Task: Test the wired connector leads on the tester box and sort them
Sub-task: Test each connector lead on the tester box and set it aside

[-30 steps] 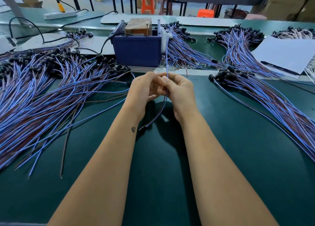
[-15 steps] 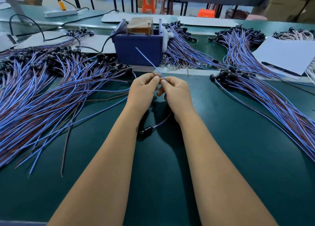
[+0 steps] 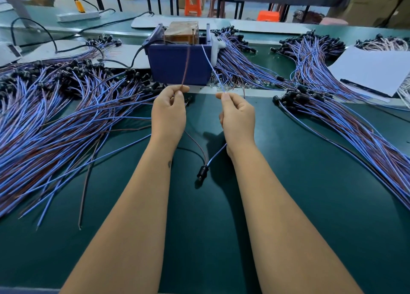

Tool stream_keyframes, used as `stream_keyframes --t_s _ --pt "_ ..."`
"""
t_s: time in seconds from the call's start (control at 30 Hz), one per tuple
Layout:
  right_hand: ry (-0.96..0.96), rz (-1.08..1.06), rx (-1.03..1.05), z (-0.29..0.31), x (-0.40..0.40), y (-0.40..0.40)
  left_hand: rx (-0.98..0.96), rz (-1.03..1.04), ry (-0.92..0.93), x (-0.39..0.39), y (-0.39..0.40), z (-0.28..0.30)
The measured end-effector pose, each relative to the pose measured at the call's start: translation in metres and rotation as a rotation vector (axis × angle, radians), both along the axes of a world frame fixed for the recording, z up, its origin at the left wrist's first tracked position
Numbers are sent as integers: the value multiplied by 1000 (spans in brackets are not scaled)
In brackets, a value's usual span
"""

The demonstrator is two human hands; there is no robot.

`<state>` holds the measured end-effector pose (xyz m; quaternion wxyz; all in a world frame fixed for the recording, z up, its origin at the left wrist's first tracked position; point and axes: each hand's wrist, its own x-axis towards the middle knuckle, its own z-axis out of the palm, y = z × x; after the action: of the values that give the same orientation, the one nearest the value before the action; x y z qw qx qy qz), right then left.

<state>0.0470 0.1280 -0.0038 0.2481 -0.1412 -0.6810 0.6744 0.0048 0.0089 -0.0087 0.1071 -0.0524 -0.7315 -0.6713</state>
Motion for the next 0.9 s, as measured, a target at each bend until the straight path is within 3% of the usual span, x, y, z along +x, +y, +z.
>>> stream_keyframes --t_s 0.2,0.9 --pt "-3 26 -66 2 1 -1 -47 74 -27 -3 -3 -2" --pt "26 68 96 -8 -11 -2 -24 267 -134 -6 -8 -1"
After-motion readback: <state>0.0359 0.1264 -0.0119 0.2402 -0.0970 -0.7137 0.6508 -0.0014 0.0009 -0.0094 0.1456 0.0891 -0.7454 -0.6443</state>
